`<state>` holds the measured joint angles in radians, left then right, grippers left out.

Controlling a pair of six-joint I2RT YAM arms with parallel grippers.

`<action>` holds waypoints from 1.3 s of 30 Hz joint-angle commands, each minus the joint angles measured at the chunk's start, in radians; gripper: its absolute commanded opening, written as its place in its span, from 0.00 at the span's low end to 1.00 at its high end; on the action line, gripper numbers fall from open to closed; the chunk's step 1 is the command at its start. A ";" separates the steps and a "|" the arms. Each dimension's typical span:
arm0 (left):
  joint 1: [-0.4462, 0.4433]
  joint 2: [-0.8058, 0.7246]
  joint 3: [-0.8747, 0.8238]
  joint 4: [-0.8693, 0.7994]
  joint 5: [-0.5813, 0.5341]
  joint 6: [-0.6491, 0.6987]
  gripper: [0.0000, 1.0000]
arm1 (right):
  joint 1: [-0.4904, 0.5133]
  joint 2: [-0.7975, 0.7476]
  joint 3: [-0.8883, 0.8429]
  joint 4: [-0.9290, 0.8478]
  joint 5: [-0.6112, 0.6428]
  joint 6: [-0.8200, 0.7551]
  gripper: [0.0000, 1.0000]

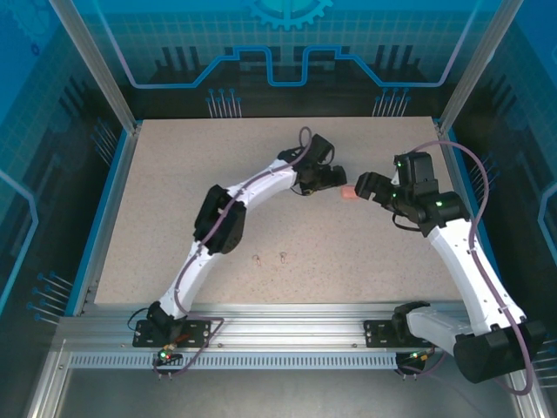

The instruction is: Insert wireless bluetooth earbuds into charging case

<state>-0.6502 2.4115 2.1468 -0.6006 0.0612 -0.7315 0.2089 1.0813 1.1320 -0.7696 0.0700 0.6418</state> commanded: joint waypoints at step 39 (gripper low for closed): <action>0.485 -1.015 -1.471 0.629 0.076 -0.046 0.99 | 0.660 0.753 0.421 -0.087 0.181 0.311 0.91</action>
<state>-0.1711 1.3651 0.7010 -0.0387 0.0795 -0.7540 0.8597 1.8542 1.5761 -0.8474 0.2531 0.9356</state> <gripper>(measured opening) 0.987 0.911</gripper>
